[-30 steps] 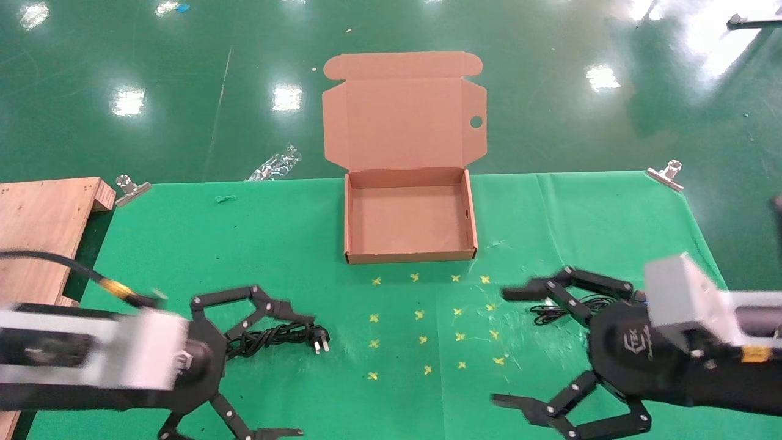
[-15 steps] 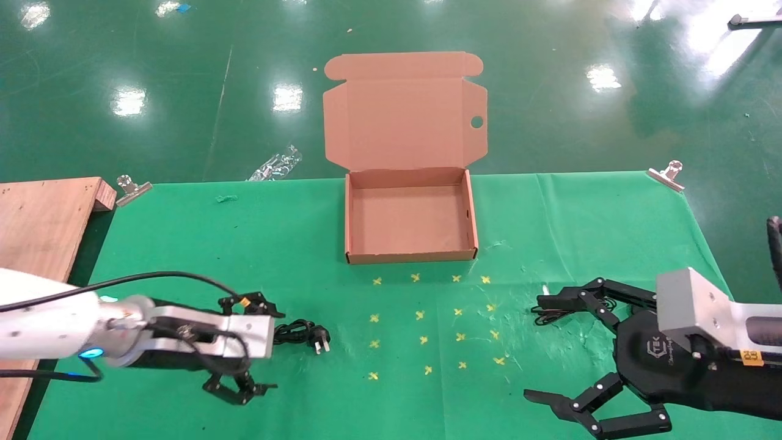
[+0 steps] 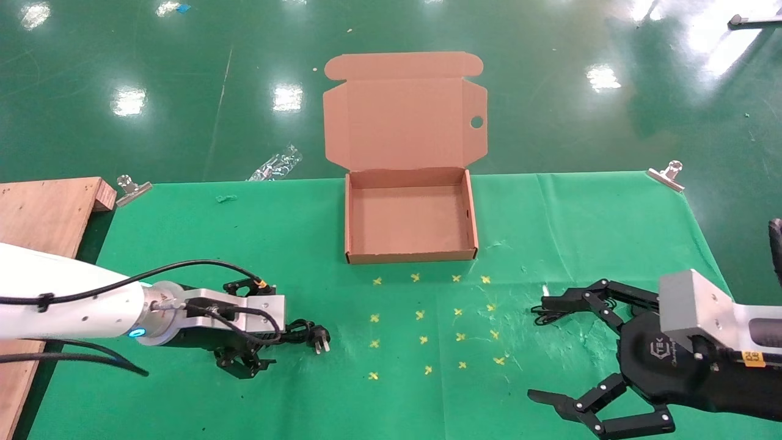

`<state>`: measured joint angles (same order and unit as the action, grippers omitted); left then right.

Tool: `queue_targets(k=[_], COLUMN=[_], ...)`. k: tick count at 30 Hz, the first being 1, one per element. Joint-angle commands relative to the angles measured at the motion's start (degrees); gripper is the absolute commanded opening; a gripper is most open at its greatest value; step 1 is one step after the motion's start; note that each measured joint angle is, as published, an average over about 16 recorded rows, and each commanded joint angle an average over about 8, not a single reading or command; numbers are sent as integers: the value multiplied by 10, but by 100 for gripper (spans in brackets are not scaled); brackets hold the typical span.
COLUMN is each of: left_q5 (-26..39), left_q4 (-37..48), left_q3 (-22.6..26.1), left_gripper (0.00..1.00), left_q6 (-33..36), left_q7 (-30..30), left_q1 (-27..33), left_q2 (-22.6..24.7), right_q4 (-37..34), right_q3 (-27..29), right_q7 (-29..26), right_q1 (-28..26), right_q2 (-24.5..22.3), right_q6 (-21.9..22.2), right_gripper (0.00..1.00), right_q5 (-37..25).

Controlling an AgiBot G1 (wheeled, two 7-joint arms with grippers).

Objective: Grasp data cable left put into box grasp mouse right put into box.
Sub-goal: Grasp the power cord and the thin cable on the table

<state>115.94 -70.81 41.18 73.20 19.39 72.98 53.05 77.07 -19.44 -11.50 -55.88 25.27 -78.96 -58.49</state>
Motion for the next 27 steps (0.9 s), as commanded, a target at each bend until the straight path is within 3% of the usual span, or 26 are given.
queue_targets(k=[1, 7, 11, 20, 27], left_q5=[9, 7, 1, -2, -2], left_q4=[11, 31, 41, 50, 52], left_q3=[3, 6, 5, 5, 5], left_gripper=[100, 100, 100, 100, 100], left_q6=[-3, -2, 0, -1, -1], left_q7=[2, -9, -19, -27, -28], left_q1=[3, 9, 13, 15, 16], left_q2=[7, 17, 19, 20, 21], right_q4=[0, 0, -1, -20, -122], right_q3=[0, -5, -20, -85, -130], right_q7=[0, -6, -17, -22, 22], right_q1=[0, -2, -10, -76, -160], right_q2=[-1, -6, -7, 30, 105], right_q6=[-1, -2, -1, -7, -7], right_gripper=[100, 100, 100, 100, 100], right_q5=[0, -13, -52, -243, -370])
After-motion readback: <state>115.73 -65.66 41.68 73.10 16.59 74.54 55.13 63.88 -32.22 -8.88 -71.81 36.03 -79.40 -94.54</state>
